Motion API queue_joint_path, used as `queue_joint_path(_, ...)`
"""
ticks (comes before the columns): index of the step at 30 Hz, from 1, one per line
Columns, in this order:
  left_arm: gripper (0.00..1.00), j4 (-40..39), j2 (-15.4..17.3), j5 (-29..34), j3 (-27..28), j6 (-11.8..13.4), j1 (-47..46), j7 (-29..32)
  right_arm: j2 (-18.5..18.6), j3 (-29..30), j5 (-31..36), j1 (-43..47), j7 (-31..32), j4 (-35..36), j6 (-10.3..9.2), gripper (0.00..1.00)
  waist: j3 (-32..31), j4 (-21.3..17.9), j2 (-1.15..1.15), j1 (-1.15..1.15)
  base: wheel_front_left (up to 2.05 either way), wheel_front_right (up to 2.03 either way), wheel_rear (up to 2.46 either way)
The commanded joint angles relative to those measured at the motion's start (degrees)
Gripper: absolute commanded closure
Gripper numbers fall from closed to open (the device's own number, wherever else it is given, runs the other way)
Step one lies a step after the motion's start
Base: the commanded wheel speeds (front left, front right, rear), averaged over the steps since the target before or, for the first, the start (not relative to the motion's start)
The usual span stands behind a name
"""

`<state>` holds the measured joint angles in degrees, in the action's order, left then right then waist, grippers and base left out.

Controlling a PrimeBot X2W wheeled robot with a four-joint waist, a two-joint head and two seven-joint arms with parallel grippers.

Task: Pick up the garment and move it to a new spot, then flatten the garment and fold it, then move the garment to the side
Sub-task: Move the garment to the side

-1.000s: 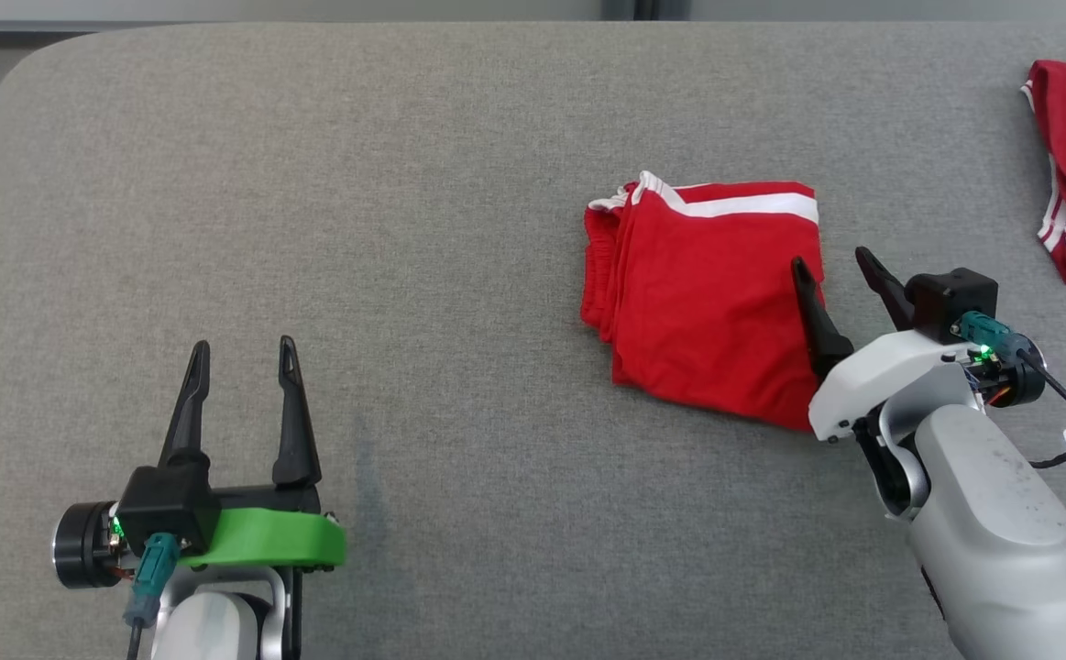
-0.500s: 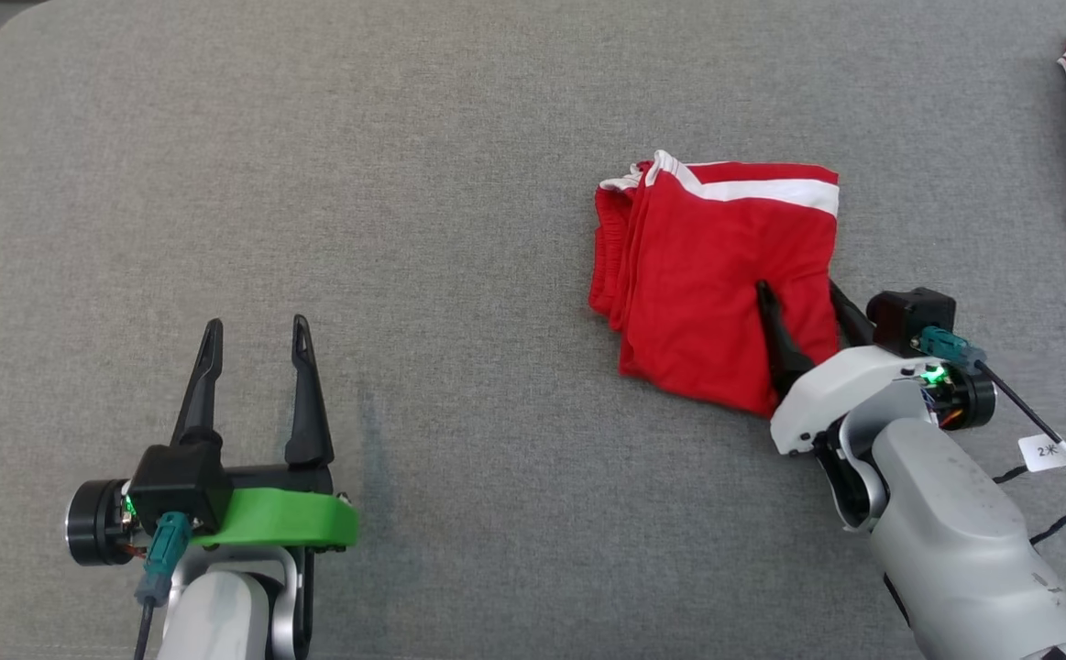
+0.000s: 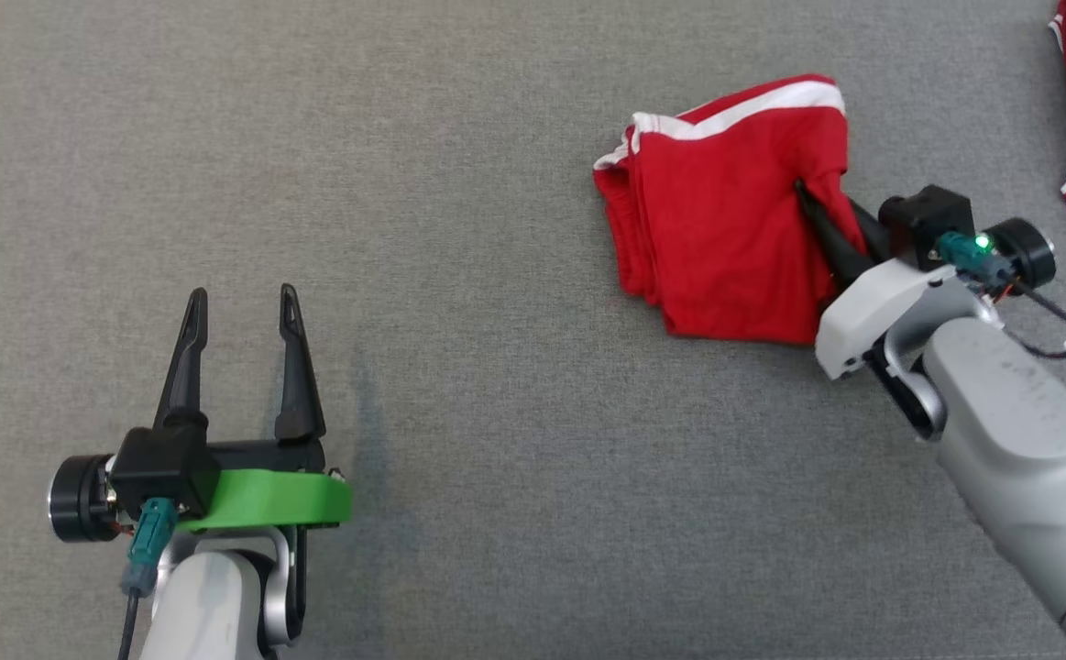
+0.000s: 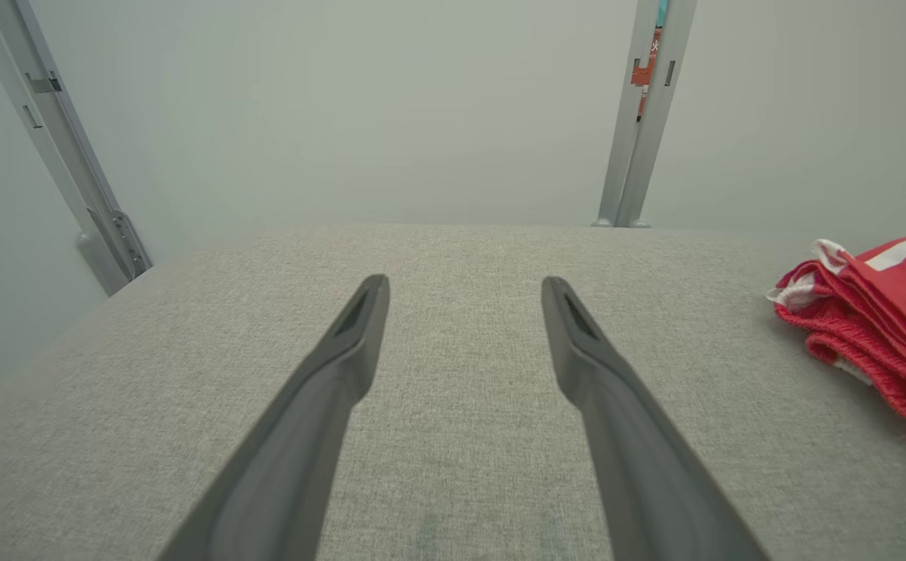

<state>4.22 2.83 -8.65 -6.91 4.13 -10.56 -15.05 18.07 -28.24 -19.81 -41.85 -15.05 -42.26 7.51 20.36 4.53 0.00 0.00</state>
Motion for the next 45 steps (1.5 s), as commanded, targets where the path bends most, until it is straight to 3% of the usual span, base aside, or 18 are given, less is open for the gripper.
queue_joint_path(1, 0.0, -0.5, 0.2, 0.9, 0.1, 0.2, -1.7, -0.1, 2.3, -1.2, 0.0, -2.1, -0.1, 0.7, -0.06, 1.0, 2.6, -2.3, 0.0, 0.0, 0.0, 0.0, 0.0)
queue_joint_path(7, 0.0, -3.0, 0.7, 3.2, 0.5, 0.0, -4.3, -0.1, 10.3, -6.0, -2.5, -10.1, -0.1, 2.0, -0.06, 1.0, 8.5, -7.1, 0.0, 0.0, 0.0, 0.0, 0.0)
queue_joint_path(16, 0.0, -6.1, 4.2, 7.2, 0.6, -0.3, -8.1, -0.1, 19.9, -6.5, -6.2, -19.3, -0.1, 1.3, -0.07, 1.0, 16.2, -15.9, 0.0, 0.0, 0.0, 0.0, 0.0)
queue_joint_path(25, 0.0, -11.3, 6.2, 9.3, -0.5, -0.4, -10.3, 1.9, 26.3, -9.7, -5.9, -26.1, -0.1, -5.3, -0.07, 1.0, 20.1, -18.5, 0.0, 0.0, 0.0, 0.0, 0.0)
queue_joint_path(30, 0.0, -13.2, 7.0, 9.2, -0.2, -0.3, -10.3, 2.7, 27.8, -14.2, -4.8, -31.1, 0.5, -10.2, -0.08, 1.0, 20.7, -18.0, 0.0, 0.0, 0.0, 0.0, 0.0)
queue_joint_path(38, 0.0, -14.9, 7.4, 8.8, 0.0, 0.4, -9.2, 3.2, 24.6, -17.7, -7.4, -38.7, 1.5, -18.1, -0.08, 1.0, 21.7, -16.5, 0.0, 0.0, 0.0, 0.0, 0.0)
queue_joint_path(39, 0.0, -14.9, 7.3, 8.8, -0.1, 0.5, -9.4, 3.2, 24.1, -18.1, -7.2, -39.4, 1.9, -19.6, -0.08, 0.82, 21.8, -16.3, 0.0, 0.0, 0.0, 0.0, 0.0)
queue_joint_path(40, 0.0, -15.0, 7.2, 8.8, -0.2, 0.6, -9.6, 3.1, 23.8, -18.2, -7.1, -40.1, 2.1, -20.7, -0.08, 0.06, 21.8, -16.0, 0.0, 0.0, 0.0, 0.0, 0.0)
queue_joint_path(41, 0.0, -15.1, 7.0, 8.7, -0.3, 0.6, -9.7, 3.0, 23.4, -18.4, -7.1, -40.8, 2.2, -22.1, -0.08, 0.0, 21.8, -15.7, 0.0, 0.0, 0.0, 0.0, 0.0)
queue_joint_path(45, 0.0, -14.4, 6.6, 8.2, -0.6, 0.9, -9.8, 2.3, 23.0, -18.0, -7.1, -41.7, 0.9, -25.6, -0.08, 0.0, 20.9, -14.6, 0.0, 0.0, 0.0, 0.0, 0.0)
